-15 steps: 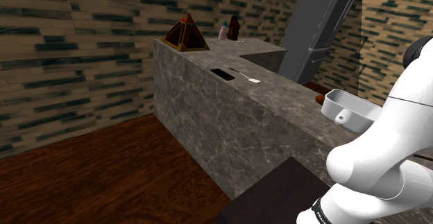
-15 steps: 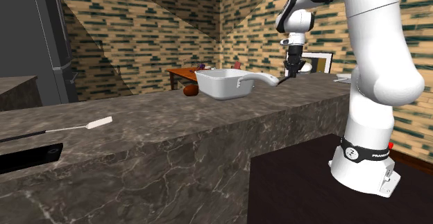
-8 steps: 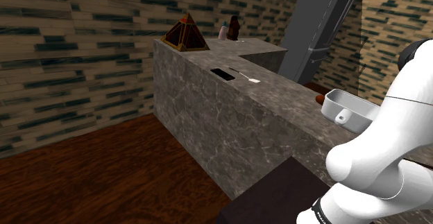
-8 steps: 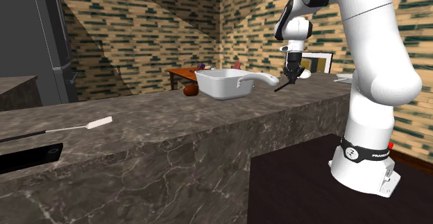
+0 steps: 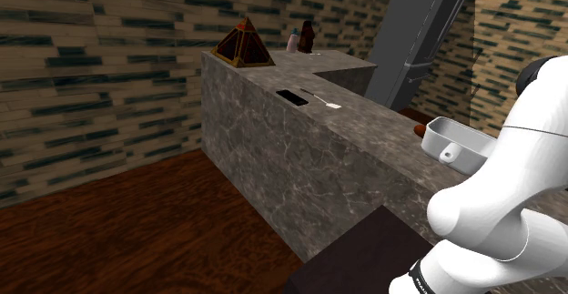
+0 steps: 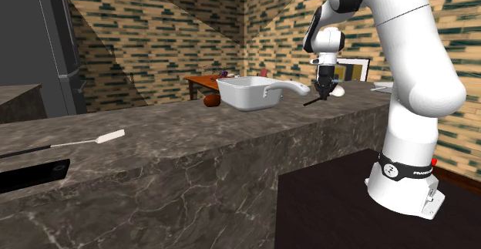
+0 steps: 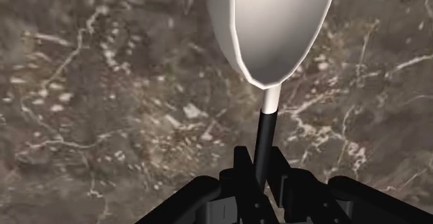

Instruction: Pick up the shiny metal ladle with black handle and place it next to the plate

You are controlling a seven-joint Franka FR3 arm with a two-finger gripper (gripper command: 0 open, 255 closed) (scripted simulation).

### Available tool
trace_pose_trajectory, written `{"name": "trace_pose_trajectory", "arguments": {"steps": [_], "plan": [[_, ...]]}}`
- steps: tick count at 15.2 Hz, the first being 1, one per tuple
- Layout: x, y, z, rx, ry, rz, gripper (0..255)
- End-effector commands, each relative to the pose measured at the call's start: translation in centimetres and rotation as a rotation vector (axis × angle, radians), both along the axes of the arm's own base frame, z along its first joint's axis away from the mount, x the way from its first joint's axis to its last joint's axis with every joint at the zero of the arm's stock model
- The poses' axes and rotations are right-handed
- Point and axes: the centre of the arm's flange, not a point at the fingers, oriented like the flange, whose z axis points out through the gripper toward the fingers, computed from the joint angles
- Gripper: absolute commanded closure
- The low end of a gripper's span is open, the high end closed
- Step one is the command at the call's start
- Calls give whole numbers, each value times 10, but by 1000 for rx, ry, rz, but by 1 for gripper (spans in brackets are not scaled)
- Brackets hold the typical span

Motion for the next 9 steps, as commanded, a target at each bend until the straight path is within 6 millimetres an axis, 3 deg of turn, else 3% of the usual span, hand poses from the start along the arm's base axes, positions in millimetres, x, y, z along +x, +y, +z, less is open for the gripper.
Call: {"name": "trace_pose_trajectory", "arguments": {"steps": [1,5,6,9], "plan": [[0,0,-2,0,0,0,255],[0,0,-2,0,0,0,255],[0,0,-2,0,0,0,0],[0,0,-2,0,0,0,0]]}}
